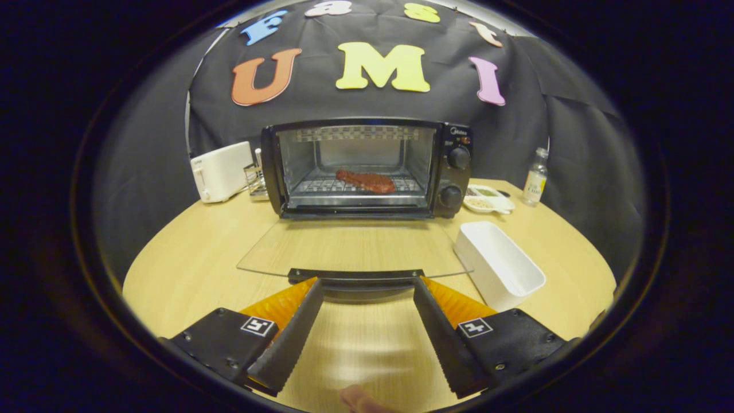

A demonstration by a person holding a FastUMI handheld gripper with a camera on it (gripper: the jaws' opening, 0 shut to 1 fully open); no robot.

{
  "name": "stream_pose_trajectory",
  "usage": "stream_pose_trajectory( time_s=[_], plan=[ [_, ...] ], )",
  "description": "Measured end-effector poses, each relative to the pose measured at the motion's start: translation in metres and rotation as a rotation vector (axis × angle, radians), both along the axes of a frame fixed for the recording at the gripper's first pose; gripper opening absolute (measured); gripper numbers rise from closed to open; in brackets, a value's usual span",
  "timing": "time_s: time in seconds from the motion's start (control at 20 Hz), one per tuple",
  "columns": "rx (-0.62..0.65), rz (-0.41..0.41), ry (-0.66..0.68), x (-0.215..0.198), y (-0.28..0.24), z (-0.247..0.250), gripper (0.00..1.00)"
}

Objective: Open the toaster oven, put the food inside, and close the toaster oven door.

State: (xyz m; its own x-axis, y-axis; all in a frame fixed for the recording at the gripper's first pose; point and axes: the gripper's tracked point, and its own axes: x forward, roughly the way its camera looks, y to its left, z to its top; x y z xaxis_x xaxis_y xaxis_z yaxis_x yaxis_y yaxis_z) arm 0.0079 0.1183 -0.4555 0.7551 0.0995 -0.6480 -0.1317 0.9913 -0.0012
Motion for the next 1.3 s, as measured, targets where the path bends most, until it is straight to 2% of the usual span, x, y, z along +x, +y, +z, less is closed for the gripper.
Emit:
stream_pose_trajectory(
  time_s=[0.3, 0.7, 1.1, 1.3],
  plan=[
    [0.026, 0.008, 0.043, 0.007, 0.006, -0.022, 1.0],
    [0.016, 0.015, 0.046, 0.008, 0.006, -0.013, 0.98],
    [0.03, 0.012, -0.005, 0.012, 0.008, 0.004, 0.98],
    [0.037, 0.024, -0.107, 0.022, 0.01, 0.03, 0.98]
  ],
)
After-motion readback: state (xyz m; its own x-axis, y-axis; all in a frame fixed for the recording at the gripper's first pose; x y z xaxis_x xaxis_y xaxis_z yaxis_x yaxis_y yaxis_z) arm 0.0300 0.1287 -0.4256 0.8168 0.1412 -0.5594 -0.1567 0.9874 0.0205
